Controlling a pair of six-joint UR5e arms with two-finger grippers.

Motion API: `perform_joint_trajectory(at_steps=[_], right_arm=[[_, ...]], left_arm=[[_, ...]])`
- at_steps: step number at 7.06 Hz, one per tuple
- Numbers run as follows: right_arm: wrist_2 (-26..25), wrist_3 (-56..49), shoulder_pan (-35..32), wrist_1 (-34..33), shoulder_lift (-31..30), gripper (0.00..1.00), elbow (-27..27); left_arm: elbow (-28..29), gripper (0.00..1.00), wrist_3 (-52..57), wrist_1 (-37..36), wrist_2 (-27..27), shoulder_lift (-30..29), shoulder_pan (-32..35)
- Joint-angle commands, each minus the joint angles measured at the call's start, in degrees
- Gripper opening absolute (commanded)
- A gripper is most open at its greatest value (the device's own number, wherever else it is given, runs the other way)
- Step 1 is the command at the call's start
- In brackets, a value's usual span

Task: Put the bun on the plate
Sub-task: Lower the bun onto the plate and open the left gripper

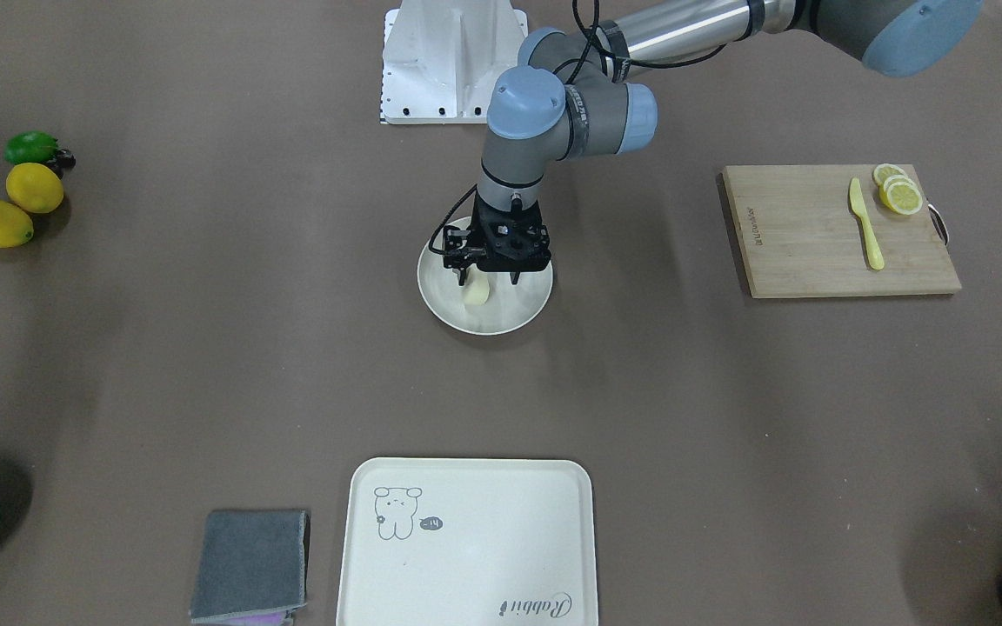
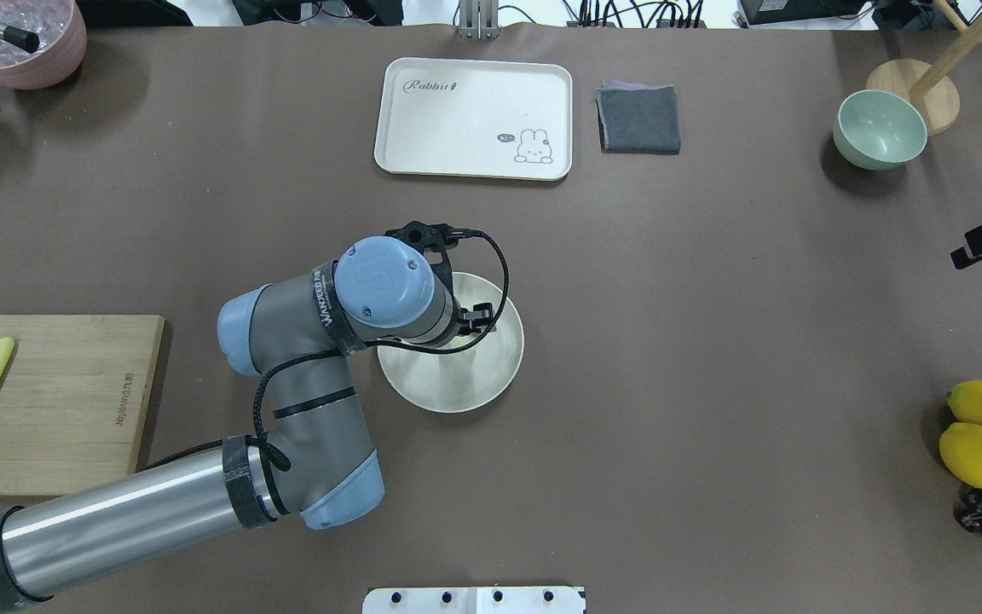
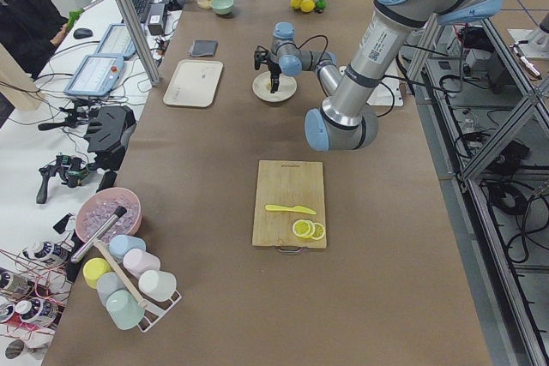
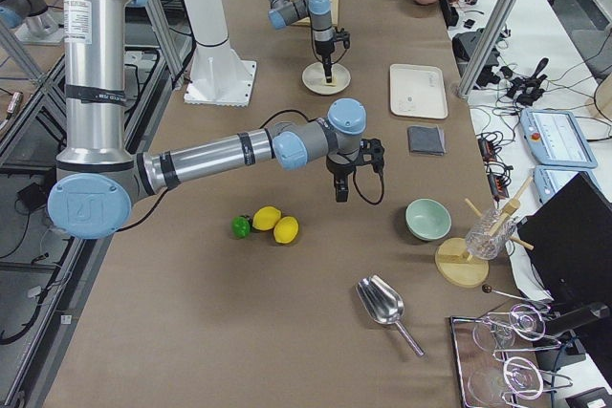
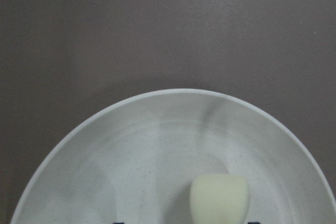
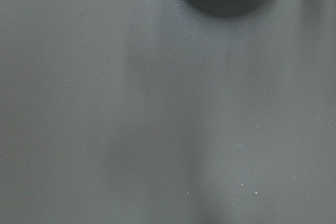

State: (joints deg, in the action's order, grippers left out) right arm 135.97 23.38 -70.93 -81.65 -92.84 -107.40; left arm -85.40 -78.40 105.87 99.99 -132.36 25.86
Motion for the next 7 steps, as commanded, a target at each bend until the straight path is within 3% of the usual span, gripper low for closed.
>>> perform_joint_trajectory(at_steps=[1,3,4,5,7], right_arm=[[0.0,0.0,0.0,0.0,0.0,1.00,0.0],[0.1,0.0,-0.4,0.0,0.0,1.00,-0.1],[0.1,0.0,-1.4,-0.1,0.4,0.99,-0.6],[0.0,-0.2,-2.4,-0.1,0.6,1.00,-0.8],[-0.4,-7.8,-6.4,-1.2,0.6,1.00,2.0]], left_arm=[[-3.1,0.97,0.0,-0.4,0.5,0.0,0.9],[-9.7,0.97,-0.1,-4.8,2.7,0.1,3.8],[-12.1,0.97,0.3,-7.8,8.5,1.6,7.7],[-15.2,0.97,5.0,-7.9,11.0,5.3,10.4],[-18.4,0.97,28.4,-8.6,20.0,16.6,22.1]])
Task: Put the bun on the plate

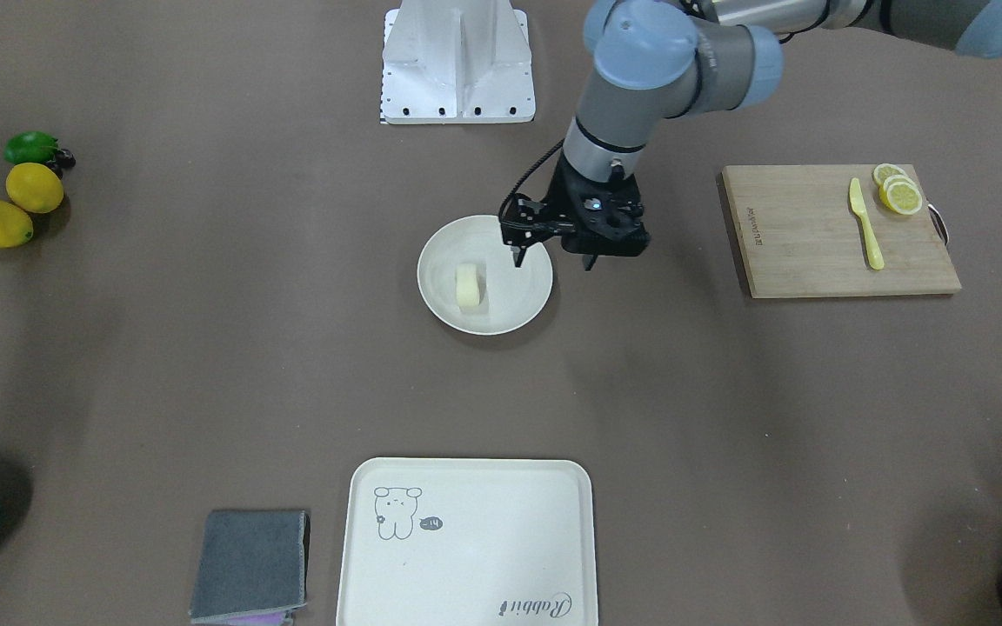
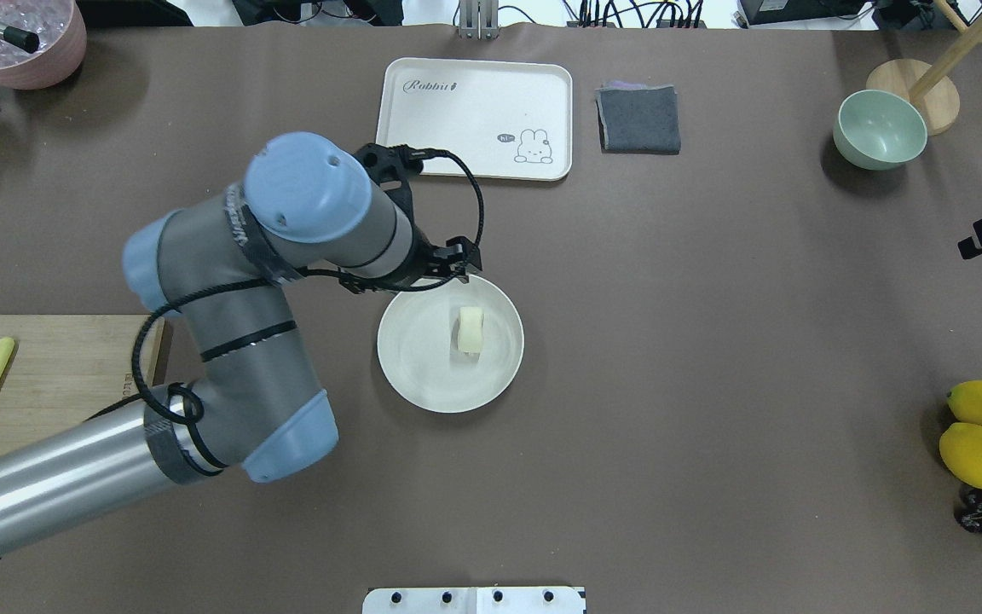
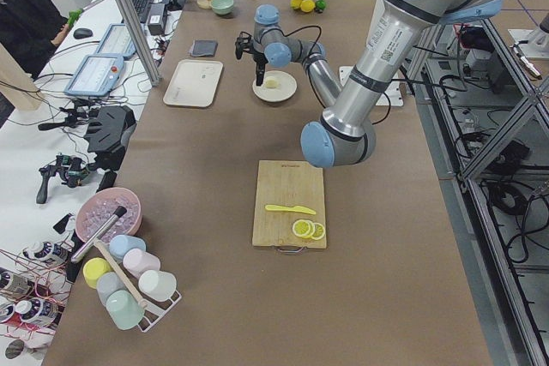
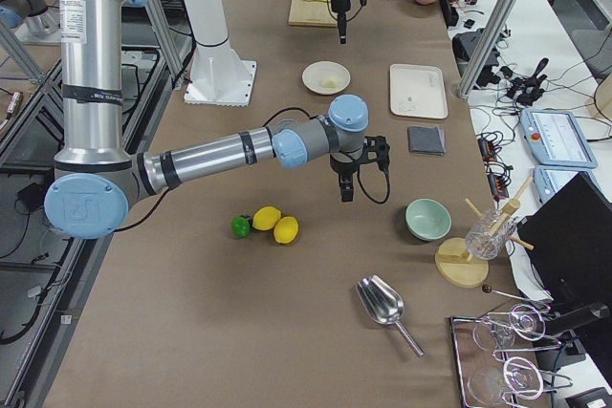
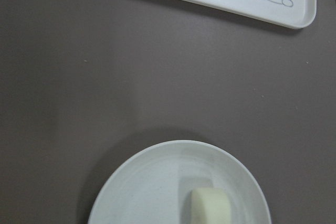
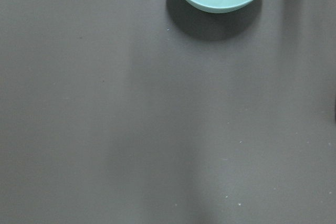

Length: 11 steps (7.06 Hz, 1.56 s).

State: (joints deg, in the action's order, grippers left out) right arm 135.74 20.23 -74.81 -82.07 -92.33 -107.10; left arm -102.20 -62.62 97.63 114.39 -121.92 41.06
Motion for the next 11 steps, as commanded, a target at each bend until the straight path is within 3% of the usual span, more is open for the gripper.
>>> perform_joint_trajectory(at_steps=[1,3,5,6,8,11], right_arm=[[-0.6,-10.2,-3.8,-4.6,0.9,1.00,2.1],[-0.7,-14.7,-6.5,-8.0,1.4,1.00,2.2],[-0.6,-17.0,-8.4,-9.6,1.2,1.00,3.0],[-0.6,-17.1,-8.9,-9.9,1.0,1.00,2.9],[-0.7,-21.3,-10.9,-10.0,0.6,1.00,4.4],[-1.9,-22.1,-11.0,-9.2,1.2,1.00,7.3]], left_arm=[[-1.8,0.97,24.4,0.1,8.7,12.0,13.2],[2.2,0.97,51.1,-0.2,16.7,22.0,30.1],[13.5,0.98,74.2,-0.3,25.7,25.7,45.9],[15.6,0.98,80.2,-0.2,24.8,27.2,49.2],[15.5,0.98,79.9,-0.4,17.5,28.1,49.6],[16.7,0.98,76.3,-0.3,17.8,28.1,49.5]])
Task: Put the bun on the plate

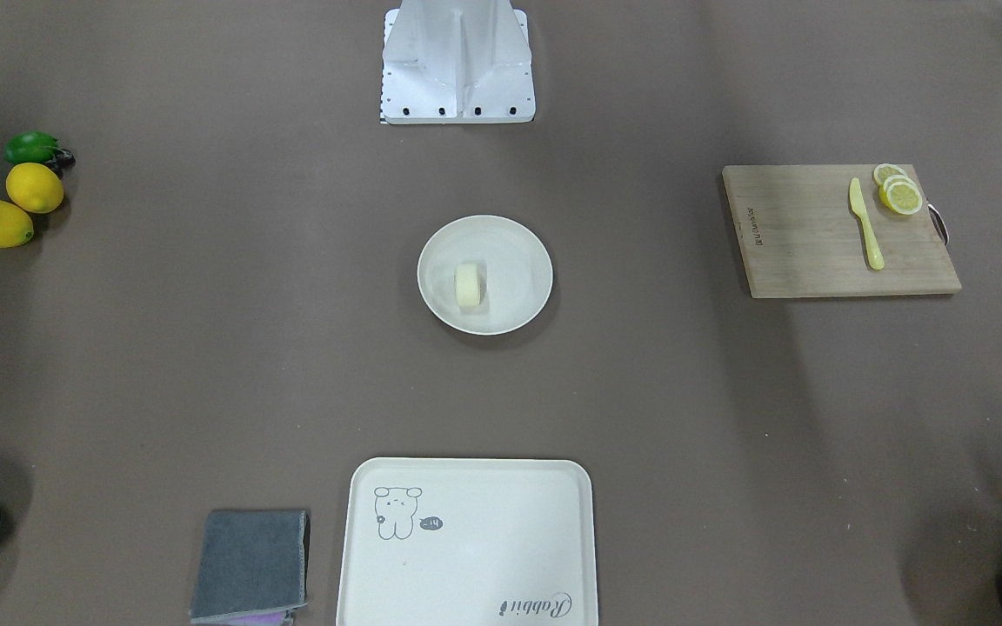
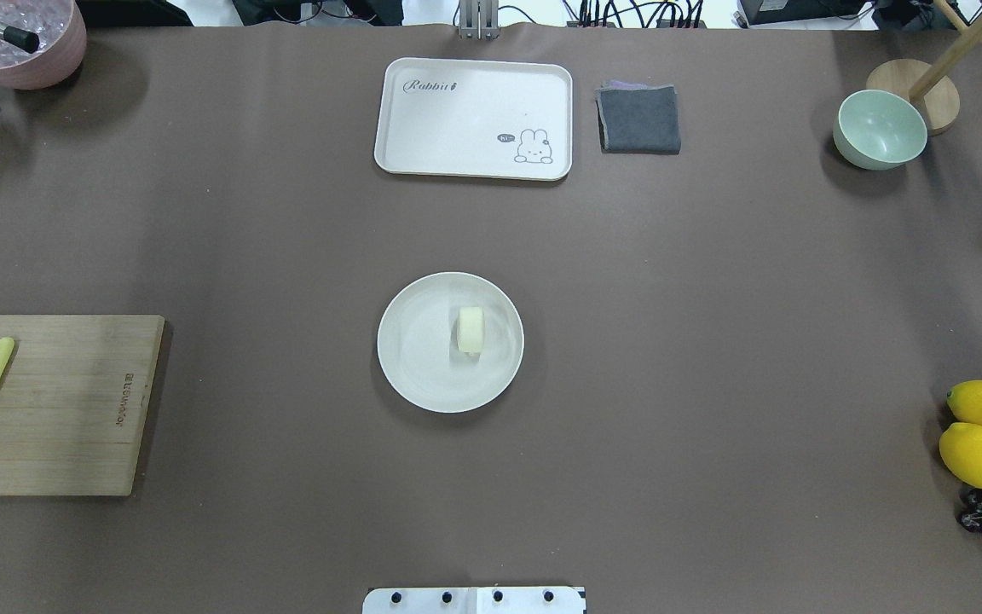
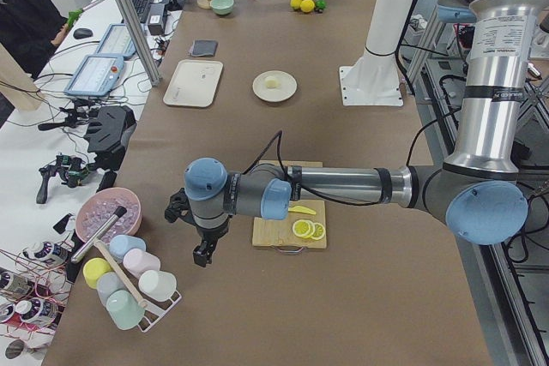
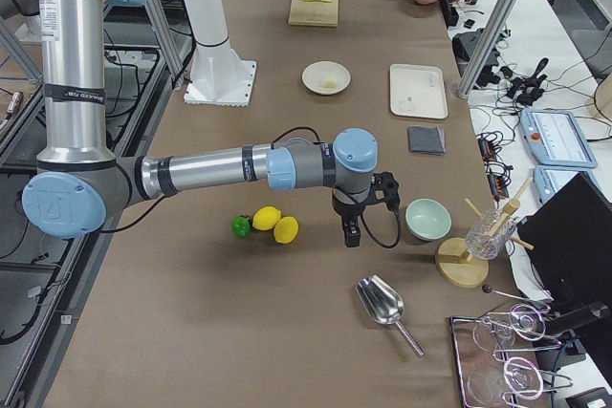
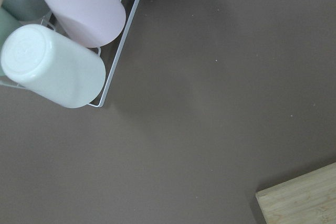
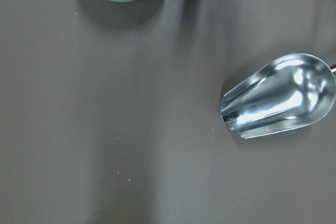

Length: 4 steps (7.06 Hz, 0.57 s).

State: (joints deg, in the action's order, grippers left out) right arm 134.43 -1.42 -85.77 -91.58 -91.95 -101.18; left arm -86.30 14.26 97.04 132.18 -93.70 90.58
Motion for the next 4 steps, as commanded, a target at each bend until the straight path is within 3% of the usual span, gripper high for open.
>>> perform_joint_trajectory(at_steps=[1,4], right_arm=[[-0.7,-0.6,0.0,0.3,1.0,1.00,2.6],[-0.5,-0.5,0.2,0.3,1.7,1.00,3.4]], left_arm=[[0.5,0.98,-0.7,0.3,0.1,-0.3,-0.1],[0.2,0.98,-0.7,0.3,0.1,-0.5,-0.1]])
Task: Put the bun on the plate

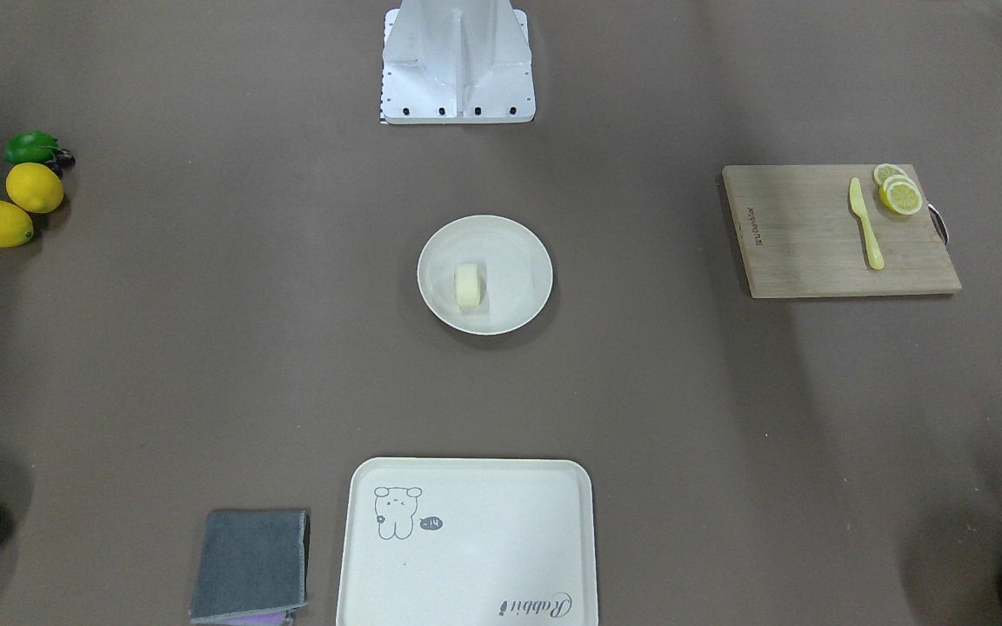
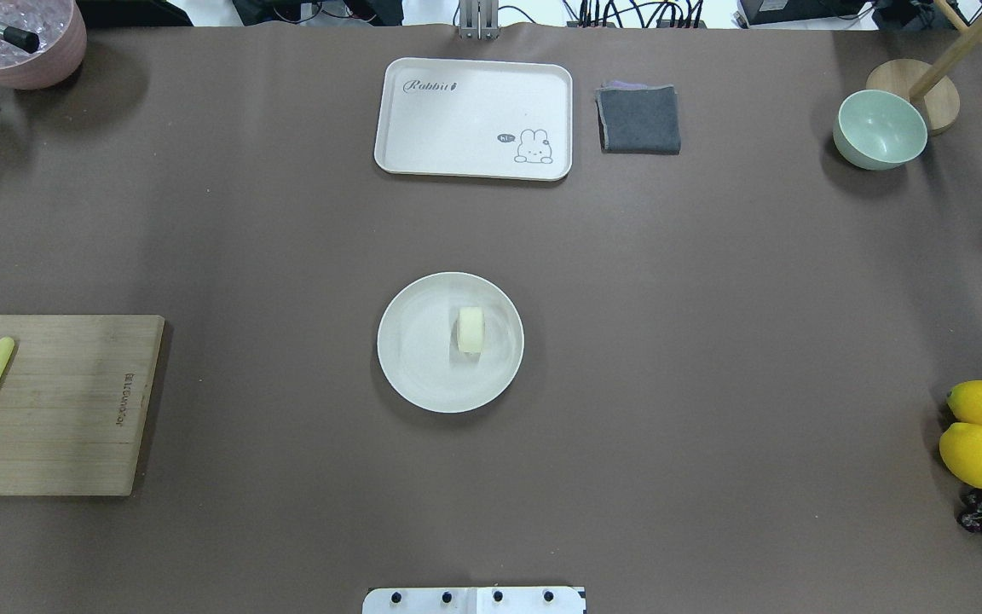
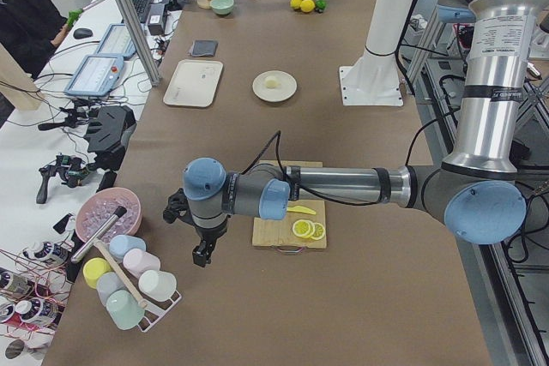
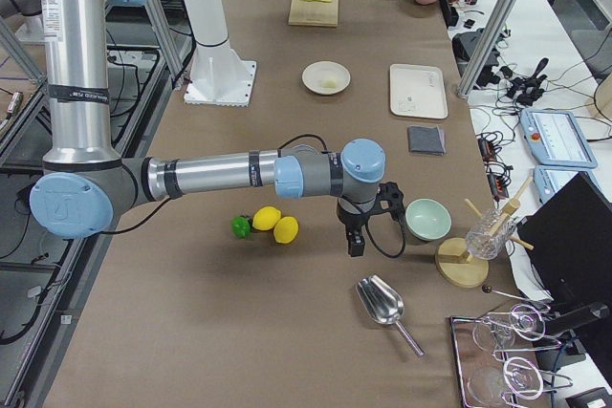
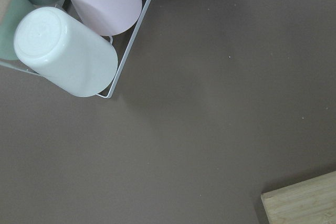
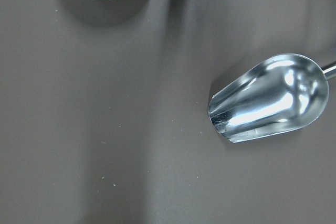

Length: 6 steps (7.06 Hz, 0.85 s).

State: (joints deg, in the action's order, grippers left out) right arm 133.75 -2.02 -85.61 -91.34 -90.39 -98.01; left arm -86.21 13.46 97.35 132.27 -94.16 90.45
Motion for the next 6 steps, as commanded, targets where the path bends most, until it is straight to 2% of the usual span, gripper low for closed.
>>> perform_joint_trajectory(at_steps=[1,3,6], right_arm=[[0.0,0.1,0.0,-0.1,0.2,1.00,0.4],[-0.3,-0.1,0.1,-0.1,2.2,1.00,2.6],[0.5,0.1,0.1,-0.1,2.3,1.00,2.3]], left_arm=[[-0.1,0.98,0.0,0.0,0.0,-0.1,0.0],[0.1,0.98,-0.1,0.0,-0.1,-0.6,-0.1],[0.3,0.98,-0.1,0.0,-0.1,-0.8,-0.6]])
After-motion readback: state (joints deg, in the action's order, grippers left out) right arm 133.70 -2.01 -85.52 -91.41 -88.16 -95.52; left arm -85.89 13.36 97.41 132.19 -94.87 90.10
